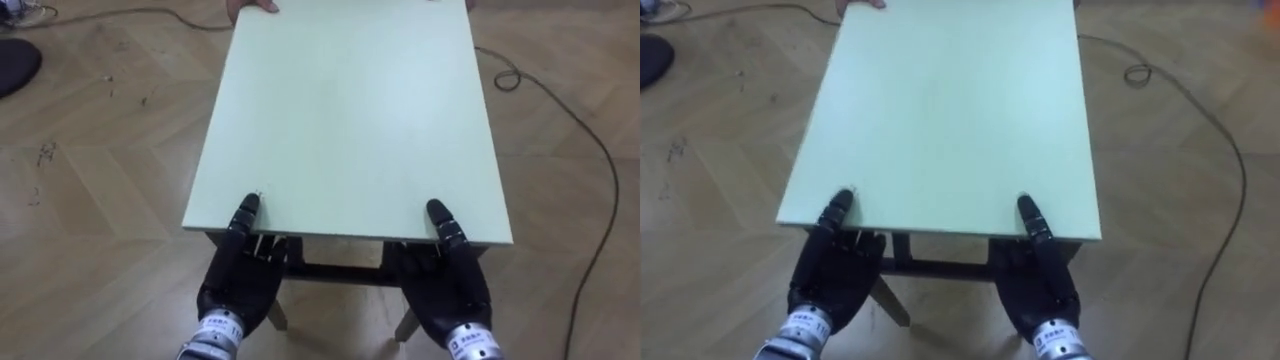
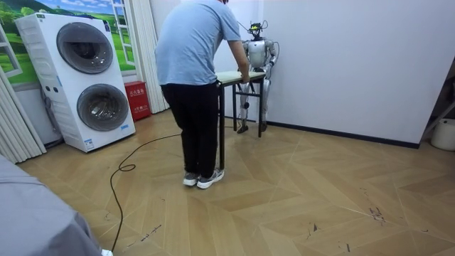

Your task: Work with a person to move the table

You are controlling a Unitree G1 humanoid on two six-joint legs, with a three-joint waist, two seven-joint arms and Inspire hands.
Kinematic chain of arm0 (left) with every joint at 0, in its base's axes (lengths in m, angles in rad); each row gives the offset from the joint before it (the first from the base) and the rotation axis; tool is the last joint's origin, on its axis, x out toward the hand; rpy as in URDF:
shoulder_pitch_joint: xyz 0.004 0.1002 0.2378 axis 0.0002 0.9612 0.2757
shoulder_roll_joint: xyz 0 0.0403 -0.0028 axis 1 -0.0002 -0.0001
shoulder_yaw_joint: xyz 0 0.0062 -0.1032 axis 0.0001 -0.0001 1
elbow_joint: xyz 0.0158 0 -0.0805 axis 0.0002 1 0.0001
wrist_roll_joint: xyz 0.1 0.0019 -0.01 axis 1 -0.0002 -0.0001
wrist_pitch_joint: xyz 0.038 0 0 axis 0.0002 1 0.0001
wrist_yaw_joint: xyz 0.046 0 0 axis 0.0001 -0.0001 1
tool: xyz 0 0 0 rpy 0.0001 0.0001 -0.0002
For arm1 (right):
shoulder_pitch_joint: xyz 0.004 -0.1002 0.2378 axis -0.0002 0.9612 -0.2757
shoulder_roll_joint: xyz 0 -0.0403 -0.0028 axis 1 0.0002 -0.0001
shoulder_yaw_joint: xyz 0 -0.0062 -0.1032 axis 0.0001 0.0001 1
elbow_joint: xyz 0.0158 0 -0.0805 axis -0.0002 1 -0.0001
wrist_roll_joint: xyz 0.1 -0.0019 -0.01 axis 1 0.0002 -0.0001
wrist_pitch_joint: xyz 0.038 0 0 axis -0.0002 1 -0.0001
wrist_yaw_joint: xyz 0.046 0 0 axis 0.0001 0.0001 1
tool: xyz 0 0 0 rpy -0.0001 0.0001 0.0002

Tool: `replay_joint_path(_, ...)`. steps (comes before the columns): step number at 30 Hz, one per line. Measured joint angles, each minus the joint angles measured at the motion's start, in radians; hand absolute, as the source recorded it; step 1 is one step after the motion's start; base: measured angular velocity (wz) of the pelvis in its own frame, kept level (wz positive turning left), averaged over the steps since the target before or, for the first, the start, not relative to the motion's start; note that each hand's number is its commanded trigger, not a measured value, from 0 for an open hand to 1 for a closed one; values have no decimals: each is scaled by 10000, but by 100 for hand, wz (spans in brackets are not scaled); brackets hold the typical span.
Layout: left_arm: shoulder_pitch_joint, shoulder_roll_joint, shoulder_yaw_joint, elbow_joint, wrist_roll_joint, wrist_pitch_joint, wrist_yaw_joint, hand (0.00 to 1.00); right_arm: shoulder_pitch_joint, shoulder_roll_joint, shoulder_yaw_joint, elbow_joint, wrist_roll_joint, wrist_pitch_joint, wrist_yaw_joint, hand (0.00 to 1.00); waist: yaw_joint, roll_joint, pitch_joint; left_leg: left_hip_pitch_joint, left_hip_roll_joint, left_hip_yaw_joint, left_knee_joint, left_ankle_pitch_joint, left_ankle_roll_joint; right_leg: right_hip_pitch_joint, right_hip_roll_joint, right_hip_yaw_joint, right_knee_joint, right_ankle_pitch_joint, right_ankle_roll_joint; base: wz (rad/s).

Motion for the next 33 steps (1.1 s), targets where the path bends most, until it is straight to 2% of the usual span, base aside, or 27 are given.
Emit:
replay_joint_path(1, 3, -1, -25, 0, 0, 9, 8, 100, 41, 7, 3, -1, -6, -36, 0, 100, -22, -35, -2, -13, -77, -5, -19, 42, 58, -2, -47, 87, -16, 47, 47, 15)
replay_joint_path(2, 55, -26, -44, 0, 41, 13, 20, 100, 125, 7, 9, 0, -8, -53, -1, 100, -57, -76, -18, -10, -131, 79, -59, 102, 144, -1, -57, 367, -29, 148, 180, 4)
replay_joint_path(3, 121, -31, -46, -4, 81, 14, 20, 100, 216, 21, 52, -1, -8, -70, -2, 100, -59, -80, -23, 5, -77, 264, -77, 154, 173, -2, -101, 480, 332, 12, 282, 20)
replay_joint_path(4, 124, 9, -47, -3, 95, 37, 42, 100, 316, 34, 126, -14, 9, -163, 0, 100, -193, -129, -50, -2, -27, 464, -140, 251, 184, 4, -268, 483, 1095, -492, 303, 33)
replay_joint_path(5, 118, 35, -46, -4, 101, 49, 43, 100, 355, 51, 161, -26, 36, -199, 0, 100, -284, -166, -68, -8, 12, 643, -198, 304, 170, 21, -359, 502, 1450, -758, 326, 46)
replay_joint_path(6, 104, 55, -36, -5, 174, 79, 43, 100, 449, 106, 205, -62, 49, -269, 0, 100, -319, -233, -81, 50, 23, 855, -347, 398, 165, 152, -410, 734, 1877, -1154, 394, 21)
replay_joint_path(7, 113, 75, -7, -6, 198, 78, 43, 100, 465, 149, 263, -62, 70, -314, -1, 100, -240, -293, -77, 158, -20, 944, -477, 456, 151, 311, -371, 933, 1783, -1312, 525, 0)
replay_joint_path(9, 116, 142, 1, -18, 210, 80, 42, 100, 457, 191, 282, -62, 82, -336, -12, 100, -107, -315, -75, 252, -77, 1000, -610, 494, 126, 498, -274, 1049, 1348, -1337, 548, -19)
replay_joint_path(11, 120, 72, 3, -18, 270, 80, 42, 100, 453, 202, 288, -62, 121, -332, -37, 100, 40, -337, -72, 348, -81, 1042, -719, 512, 103, 725, -201, 1052, 936, -1337, 548, -16)
replay_joint_path(15, 122, 58, 125, -51, 531, 73, 42, 100, 428, 283, 402, -67, 135, -464, -39, 100, 104, -472, -38, 383, -70, 972, -848, 577, 69, 910, -162, 952, 580, -1338, 545, 2)
replay_joint_path(18, 122, 69, 130, -69, 560, 21, 42, 100, 427, 272, 537, -83, 136, -631, -39, 100, 109, -487, -41, 400, -56, 860, -922, 588, 56, 1127, -74, 961, 193, -1332, 536, 7)
replay_joint_path(22, 131, 177, 166, -70, 593, 18, 37, 100, 434, 283, 615, -80, 142, -653, -39, 100, 157, -567, -32, 623, -51, 704, -1304, 746, 25, 1556, 24, 900, -445, -1284, 466, 9)
replay_joint_path(24, 135, 217, 181, -109, 594, 34, -2, 100, 426, 229, 688, -123, 162, -719, -38, 100, 423, -604, -46, 645, 24, 691, -1429, 758, 0, 1598, 162, 949, -684, -1229, 434, -4)
replay_joint_path(26, 135, 219, 191, -159, 593, 69, -8, 100, 415, 125, 703, -208, 331, -716, -38, 100, 479, -605, -46, 665, 72, 617, -1528, 781, -36, 1704, 217, 859, -877, -1216, 423, 9)
replay_joint_path(28, 132, 216, 184, -204, 592, 94, -9, 100, 344, 13, 765, -242, 417, -757, -38, 100, 570, -601, -47, 668, 106, 492, -1577, 800, -71, 1836, 284, 767, -1109, -1204, 405, 16)
replay_joint_path(31, 133, 169, 225, -360, 590, 164, -9, 100, 191, -35, 824, -241, 428, -954, 76, 100, 609, -565, -34, 549, 120, 15, -1534, 853, -158, 2102, 352, 346, -1528, -1195, 388, 39)
replay_joint_path(33, 132, 188, 292, -479, 565, 183, -43, 100, 5, -108, 912, -241, 428, -971, 86, 100, 657, -552, -35, 467, 135, -111, -1536, 886, -213, 2116, 402, 335, -1685, -1196, 387, 29)
